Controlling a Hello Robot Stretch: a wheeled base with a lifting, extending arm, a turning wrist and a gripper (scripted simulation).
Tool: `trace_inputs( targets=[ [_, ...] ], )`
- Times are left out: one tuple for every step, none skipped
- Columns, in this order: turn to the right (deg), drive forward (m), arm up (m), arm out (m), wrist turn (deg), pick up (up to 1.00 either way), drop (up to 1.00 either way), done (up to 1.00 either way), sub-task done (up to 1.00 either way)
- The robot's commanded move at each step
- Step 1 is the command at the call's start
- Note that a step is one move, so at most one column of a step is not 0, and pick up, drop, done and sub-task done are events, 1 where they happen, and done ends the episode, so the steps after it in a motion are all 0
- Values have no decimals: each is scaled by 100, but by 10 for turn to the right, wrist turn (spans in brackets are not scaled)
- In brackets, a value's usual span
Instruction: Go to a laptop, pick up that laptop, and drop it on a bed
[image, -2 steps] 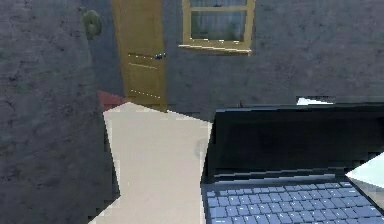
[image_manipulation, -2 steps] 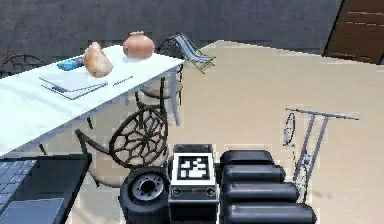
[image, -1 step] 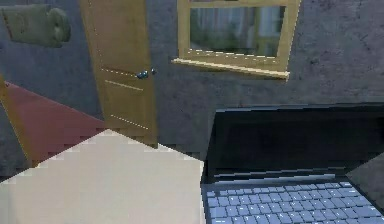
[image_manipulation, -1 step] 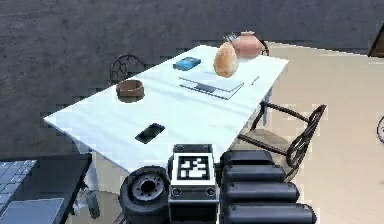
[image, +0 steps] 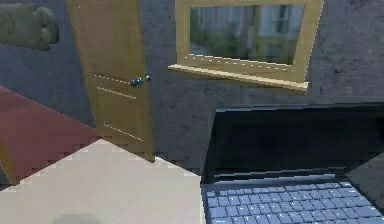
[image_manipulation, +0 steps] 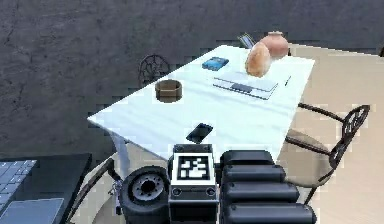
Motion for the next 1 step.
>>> trace_inputs(
  targets=[
    [-90, 0, 0, 0, 0, 0, 0, 0, 0]
  ],
)
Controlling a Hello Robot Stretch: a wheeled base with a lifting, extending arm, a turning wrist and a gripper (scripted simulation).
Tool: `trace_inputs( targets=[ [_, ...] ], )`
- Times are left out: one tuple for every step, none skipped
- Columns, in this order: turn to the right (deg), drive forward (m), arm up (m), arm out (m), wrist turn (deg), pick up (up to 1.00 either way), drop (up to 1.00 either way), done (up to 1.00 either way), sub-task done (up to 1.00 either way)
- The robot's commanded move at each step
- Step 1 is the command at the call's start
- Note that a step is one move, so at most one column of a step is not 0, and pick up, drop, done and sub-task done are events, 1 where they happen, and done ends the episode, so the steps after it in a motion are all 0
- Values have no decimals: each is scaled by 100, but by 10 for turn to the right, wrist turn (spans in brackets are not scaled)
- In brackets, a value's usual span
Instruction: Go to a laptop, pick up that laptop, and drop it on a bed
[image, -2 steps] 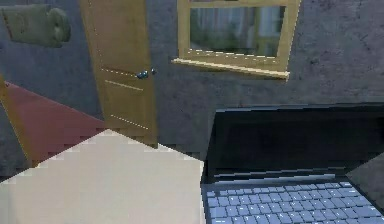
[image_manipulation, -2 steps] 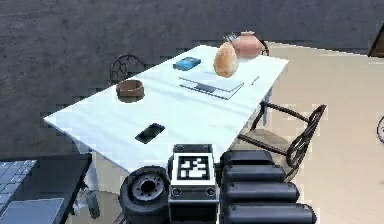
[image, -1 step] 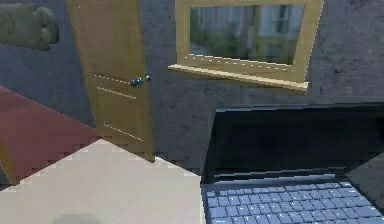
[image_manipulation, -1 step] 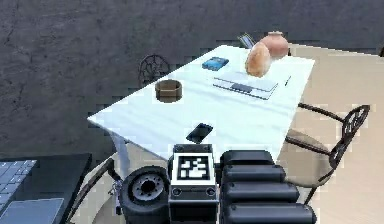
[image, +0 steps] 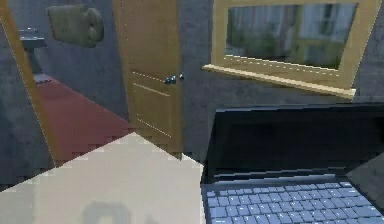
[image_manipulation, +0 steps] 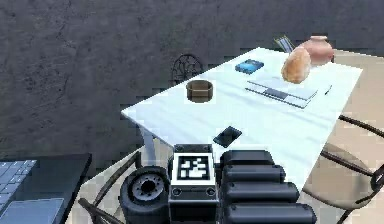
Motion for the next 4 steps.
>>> trace_inputs(
  targets=[
    [0, 40, 0, 0, 0, 0, 0, 0, 0],
    [-330, 0, 0, 0, 0, 0, 0, 0, 0],
    [0, 100, 0, 0, 0, 0, 0, 0, 0],
    [0, 100, 0, 0, 0, 0, 0, 0, 0]
  ],
)
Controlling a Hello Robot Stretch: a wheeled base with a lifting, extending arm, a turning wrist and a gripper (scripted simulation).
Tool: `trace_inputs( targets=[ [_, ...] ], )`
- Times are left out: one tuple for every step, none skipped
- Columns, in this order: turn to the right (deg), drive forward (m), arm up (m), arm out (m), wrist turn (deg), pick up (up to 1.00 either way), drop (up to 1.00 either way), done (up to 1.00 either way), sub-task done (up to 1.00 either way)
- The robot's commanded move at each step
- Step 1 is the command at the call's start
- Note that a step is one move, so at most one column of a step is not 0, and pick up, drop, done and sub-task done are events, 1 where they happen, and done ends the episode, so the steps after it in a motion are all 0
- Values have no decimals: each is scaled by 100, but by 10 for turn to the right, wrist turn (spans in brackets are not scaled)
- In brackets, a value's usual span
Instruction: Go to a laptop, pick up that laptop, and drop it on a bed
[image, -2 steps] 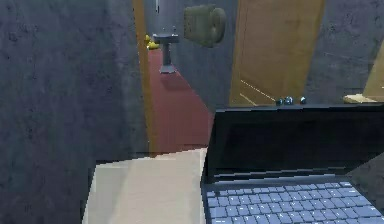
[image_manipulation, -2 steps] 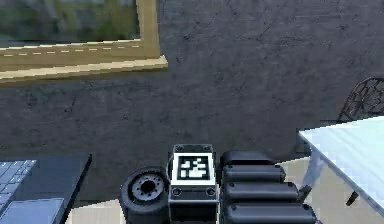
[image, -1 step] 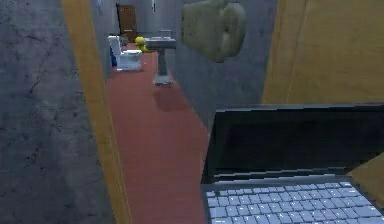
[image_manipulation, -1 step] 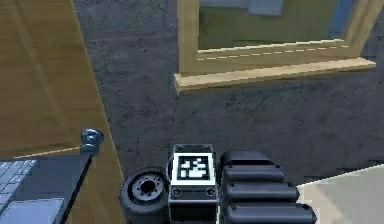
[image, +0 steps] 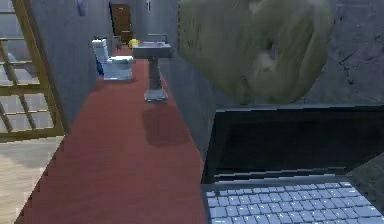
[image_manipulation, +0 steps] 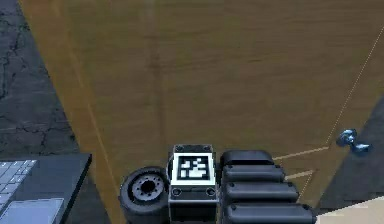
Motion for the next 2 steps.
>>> trace_inputs(
  targets=[
    [-450, 0, 0, 0, 0, 0, 0, 0, 0],
    [-60, 0, 0, 0, 0, 0, 0, 0, 0]
  ],
)
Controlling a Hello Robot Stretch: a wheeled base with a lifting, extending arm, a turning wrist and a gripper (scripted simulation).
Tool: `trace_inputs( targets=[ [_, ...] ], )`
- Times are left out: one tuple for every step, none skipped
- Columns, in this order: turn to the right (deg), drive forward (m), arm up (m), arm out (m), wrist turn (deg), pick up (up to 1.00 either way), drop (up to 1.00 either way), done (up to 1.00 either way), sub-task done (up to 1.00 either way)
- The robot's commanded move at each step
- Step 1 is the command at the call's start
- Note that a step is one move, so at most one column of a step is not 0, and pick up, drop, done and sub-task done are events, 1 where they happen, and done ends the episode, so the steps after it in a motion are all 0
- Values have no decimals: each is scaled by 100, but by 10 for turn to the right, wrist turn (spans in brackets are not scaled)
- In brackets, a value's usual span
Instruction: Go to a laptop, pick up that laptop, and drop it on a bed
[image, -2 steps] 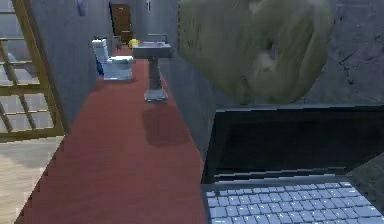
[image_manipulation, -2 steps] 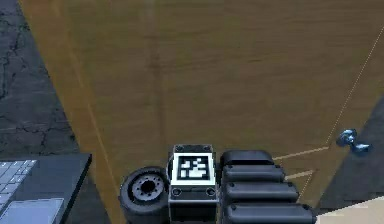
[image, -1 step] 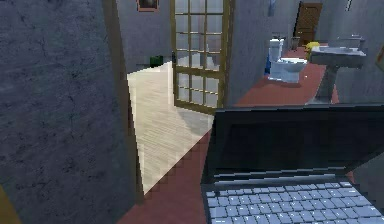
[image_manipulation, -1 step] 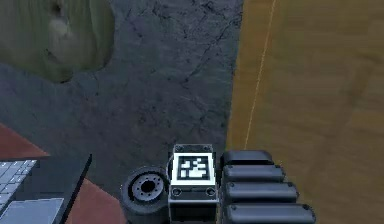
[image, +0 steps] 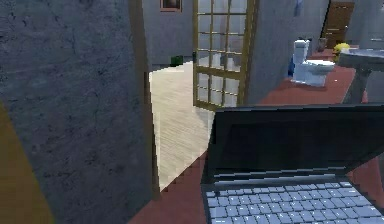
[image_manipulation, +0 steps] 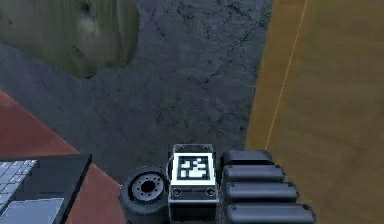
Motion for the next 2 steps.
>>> trace_inputs(
  targets=[
    [0, 5, 0, 0, 0, 0, 0, 0, 0],
    [90, 0, 0, 0, 0, 0, 0, 0, 0]
  ],
)
